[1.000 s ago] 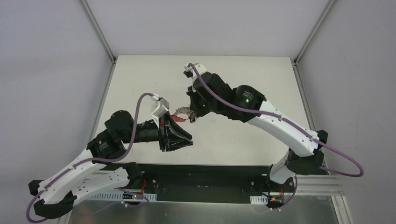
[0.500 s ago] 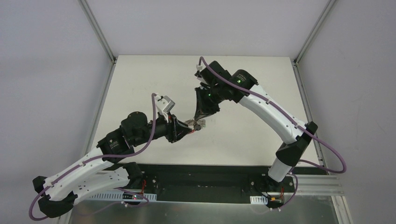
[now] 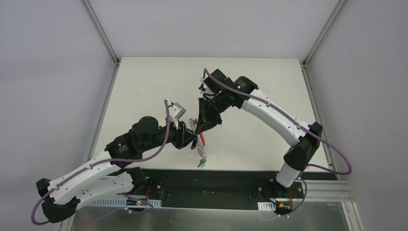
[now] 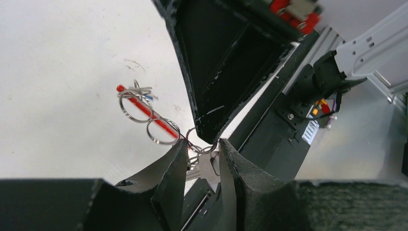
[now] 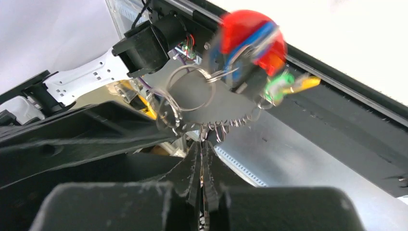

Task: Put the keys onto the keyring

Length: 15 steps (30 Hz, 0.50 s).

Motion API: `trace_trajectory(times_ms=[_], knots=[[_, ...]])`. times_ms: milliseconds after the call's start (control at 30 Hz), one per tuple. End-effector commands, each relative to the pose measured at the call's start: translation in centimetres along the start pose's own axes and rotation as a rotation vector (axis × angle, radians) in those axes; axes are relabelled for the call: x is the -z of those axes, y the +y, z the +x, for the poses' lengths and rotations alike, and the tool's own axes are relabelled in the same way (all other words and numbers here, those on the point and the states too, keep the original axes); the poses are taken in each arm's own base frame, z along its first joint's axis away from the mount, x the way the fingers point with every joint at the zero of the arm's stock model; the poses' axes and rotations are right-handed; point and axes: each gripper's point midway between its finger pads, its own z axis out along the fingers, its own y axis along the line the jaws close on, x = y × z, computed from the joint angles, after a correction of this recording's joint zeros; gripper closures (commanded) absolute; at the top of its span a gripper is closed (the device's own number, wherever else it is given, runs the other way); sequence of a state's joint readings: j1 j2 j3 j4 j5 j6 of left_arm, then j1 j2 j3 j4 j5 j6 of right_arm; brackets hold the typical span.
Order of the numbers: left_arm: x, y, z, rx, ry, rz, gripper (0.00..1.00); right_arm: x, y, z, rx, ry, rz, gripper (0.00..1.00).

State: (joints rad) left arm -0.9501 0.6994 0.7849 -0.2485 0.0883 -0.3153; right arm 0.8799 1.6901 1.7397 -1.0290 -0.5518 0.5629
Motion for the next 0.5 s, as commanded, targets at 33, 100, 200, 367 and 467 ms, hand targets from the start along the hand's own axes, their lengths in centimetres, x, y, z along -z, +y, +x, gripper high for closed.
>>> trace_trajectory(times_ms=[33,100,200,367,467], knots=[[1.5,-2.2,-2.0,-0.083,-0.081,0.119,0.71,1.3,1.8,1.6,-0.114,0.024,-0.217,1.00],[2.1,-2.6,-2.4,-0.094,-0.097,0.143,0.70,1.2,1.5,1.5,-0.138,0.010,-0.243,1.00],[2.7,-3.0,-2.8,-0.105,-0.118,0.164,0.70,1.6,1.3,1.5,-0.150,-0.026,-0.277,1.00],[3.3,-4.5,-3.3,-0.121,-0.119,0.242,0.70,2.3,0.9,1.0,-0.192,-0.093,-0.323,1.00],[3.0,-6.6,-2.4,-0.125,-0.055,0.365,0.69,2.3,0.5,0.8,-0.249,-0.125,-0.360,1.00]])
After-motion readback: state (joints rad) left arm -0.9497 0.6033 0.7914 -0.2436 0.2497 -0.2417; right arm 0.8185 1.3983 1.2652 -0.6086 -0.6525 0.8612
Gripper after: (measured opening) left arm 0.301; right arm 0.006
